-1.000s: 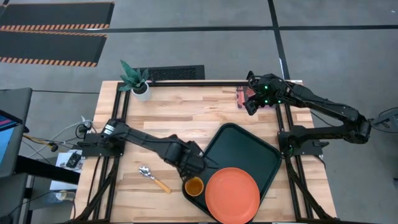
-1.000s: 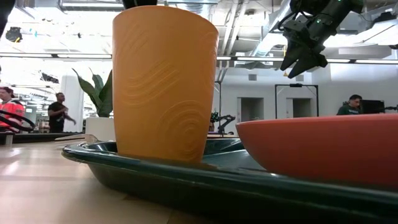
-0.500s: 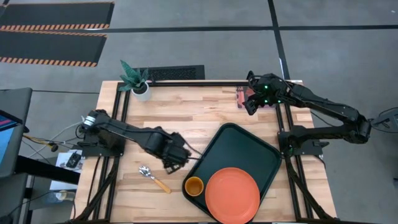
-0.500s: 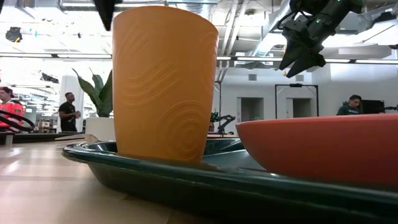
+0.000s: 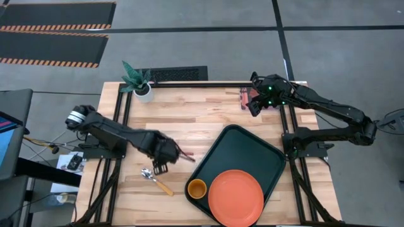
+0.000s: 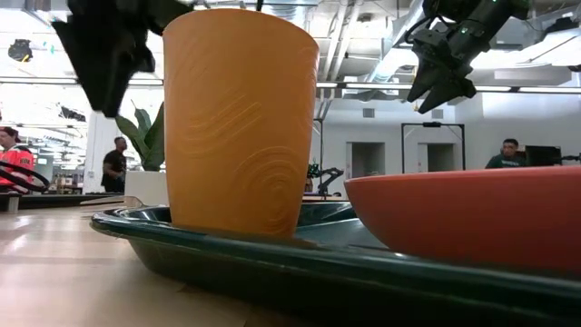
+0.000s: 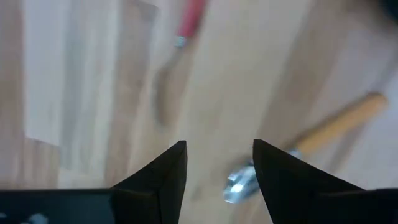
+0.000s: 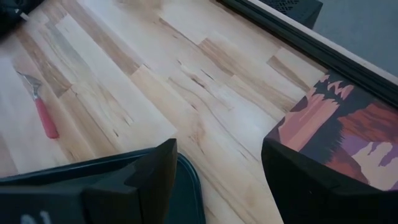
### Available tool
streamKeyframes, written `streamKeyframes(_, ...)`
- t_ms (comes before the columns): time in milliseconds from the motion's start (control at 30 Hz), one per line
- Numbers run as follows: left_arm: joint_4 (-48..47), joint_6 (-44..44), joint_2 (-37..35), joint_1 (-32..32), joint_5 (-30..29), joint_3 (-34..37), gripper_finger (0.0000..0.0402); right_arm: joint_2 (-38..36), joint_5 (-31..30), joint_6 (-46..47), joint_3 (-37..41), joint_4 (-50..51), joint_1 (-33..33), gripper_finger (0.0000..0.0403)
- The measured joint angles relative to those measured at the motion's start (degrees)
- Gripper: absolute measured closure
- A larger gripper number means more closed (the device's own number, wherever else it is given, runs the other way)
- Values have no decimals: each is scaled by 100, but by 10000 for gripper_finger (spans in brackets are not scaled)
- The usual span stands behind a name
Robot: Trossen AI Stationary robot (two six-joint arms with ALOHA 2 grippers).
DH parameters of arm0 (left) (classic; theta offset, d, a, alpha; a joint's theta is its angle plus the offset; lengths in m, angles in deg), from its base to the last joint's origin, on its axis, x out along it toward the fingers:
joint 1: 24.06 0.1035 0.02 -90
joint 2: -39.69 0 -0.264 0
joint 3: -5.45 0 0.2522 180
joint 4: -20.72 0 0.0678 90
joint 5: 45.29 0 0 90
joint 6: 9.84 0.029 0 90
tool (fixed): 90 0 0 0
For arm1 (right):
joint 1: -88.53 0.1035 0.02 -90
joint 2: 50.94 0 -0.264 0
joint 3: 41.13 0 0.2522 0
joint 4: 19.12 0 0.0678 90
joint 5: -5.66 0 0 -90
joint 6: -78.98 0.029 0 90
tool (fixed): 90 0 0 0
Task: Pick and place plate/cup/fork/spoon on tray
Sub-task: Put the pink fork on the black serving tray at the top right of the orange plate
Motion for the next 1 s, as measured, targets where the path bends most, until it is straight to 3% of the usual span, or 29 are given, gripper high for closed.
streamKeyframes(200, 532, 738, -466, 963, -402, 679, 232, 0, -11, 207, 0, -6, 0, 143)
streamKeyframes(367, 1184, 1468, -451, 1674, -183, 1165, 232, 0, -13, 413, 0, -5, 0, 143)
streamKeyframes(500, 1787, 1573, -529, 1996, -142, 1630, 232, 0, -13, 521, 0, -2, -1, 143)
streamKeyframes(700, 2351, 1468, -975, 2221, 102, 2155, 232, 0, -15, 534, 0, -1, -2, 143)
streamKeyframes(1000, 2344, 903, -1571, 2077, 203, 2732, 232, 0, -32, 534, 0, -2, -1, 143)
